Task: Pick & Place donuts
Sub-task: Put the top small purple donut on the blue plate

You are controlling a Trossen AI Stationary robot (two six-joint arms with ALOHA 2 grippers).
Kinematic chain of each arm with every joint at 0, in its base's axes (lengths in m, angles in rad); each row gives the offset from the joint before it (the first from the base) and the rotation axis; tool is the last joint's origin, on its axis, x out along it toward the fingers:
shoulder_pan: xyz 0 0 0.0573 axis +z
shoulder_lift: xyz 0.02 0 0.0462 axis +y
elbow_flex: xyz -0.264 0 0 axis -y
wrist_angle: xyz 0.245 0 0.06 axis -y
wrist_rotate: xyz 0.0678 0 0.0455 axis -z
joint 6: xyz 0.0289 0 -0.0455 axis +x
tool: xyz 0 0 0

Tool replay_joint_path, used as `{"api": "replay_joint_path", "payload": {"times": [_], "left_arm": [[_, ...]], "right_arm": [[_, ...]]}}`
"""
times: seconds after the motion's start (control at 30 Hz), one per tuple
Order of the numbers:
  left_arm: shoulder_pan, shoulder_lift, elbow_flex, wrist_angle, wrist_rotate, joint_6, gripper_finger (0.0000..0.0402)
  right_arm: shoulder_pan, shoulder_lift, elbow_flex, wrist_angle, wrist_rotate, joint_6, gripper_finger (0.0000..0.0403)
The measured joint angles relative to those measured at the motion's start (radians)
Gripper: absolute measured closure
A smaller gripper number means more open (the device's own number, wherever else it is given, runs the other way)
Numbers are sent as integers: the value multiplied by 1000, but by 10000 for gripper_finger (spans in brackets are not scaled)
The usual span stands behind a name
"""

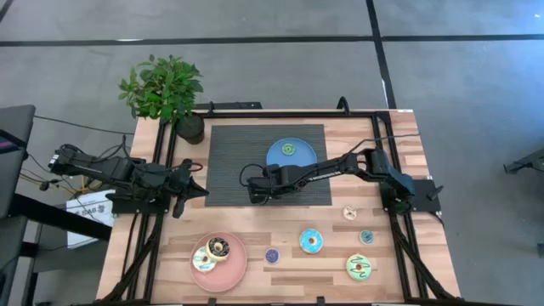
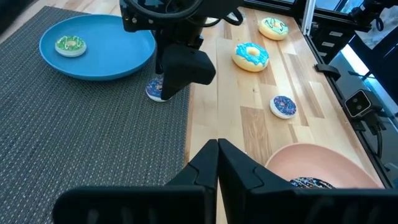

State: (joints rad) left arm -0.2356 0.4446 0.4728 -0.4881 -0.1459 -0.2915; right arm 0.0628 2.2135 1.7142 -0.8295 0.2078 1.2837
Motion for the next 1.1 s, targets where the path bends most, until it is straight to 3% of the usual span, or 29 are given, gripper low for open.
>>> {"api": "replay_joint_path", "payload": {"times": [0.53,0.7,1.1], "left_arm": [[0,0,0,0,0,-1,401],[0,0,0,0,0,-1,401],[0,0,0,-1,3,-1,401]], "right_arm": [[-5,0,-1,4,-105,-12,92],[3,0,-1,3,-34,-10,92],[10,21,1,28,-60,18,92]]}}
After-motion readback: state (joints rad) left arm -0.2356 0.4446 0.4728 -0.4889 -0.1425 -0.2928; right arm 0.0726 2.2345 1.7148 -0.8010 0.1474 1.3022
